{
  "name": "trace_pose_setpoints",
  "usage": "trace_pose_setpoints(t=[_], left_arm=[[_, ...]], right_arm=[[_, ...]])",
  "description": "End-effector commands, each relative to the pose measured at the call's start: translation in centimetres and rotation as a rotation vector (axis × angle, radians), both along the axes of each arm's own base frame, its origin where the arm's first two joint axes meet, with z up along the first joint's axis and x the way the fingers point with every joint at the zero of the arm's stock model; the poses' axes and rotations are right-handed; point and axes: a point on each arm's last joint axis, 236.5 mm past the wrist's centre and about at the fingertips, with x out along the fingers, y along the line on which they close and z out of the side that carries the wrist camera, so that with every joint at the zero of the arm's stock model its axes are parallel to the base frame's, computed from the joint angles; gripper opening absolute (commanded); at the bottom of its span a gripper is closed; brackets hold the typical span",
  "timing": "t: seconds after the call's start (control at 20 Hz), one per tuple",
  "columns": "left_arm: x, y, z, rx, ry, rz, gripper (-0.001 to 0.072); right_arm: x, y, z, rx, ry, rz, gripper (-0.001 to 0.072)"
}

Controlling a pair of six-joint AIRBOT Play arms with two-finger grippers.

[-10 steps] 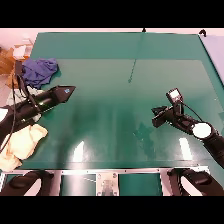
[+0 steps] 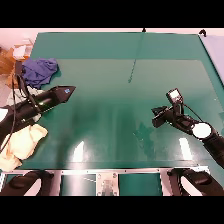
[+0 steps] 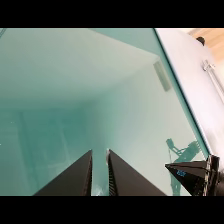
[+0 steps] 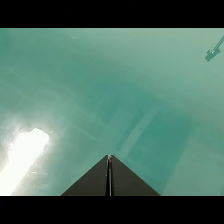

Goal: Fold the shirts.

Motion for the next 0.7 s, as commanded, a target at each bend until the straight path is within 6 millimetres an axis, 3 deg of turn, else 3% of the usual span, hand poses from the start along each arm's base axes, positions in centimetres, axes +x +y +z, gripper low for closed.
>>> trace_pose_setpoints(t=[0.0,0.3,0.4,0.5,0.65], left_arm=[[0.0,0.0,0.0,0.0,0.0,0.0,0.0143],[0.1,0.0,0.2,-0.016,0.001,0.007,0.0143],[0.7,0.1,2.1,-0.121,-0.009,0.039,0.0142],[2.2,1.6,4.3,-0.017,-0.147,0.093,0.0024],[4.5,5.2,6.6,0.251,-0.278,0.213,0.0024]], right_arm=[[0.0,0.0,0.0,0.0,0.001,-0.001,0.0016],[0.3,-0.2,0.2,-0.001,-0.014,-0.012,0.0017],[0.5,0.5,0.9,0.114,0.006,-0.072,0.0017],[0.5,1.6,1.6,0.274,0.055,-0.14,0.0015],[1.4,2.4,3.8,0.51,0.108,-0.272,0.0014]])
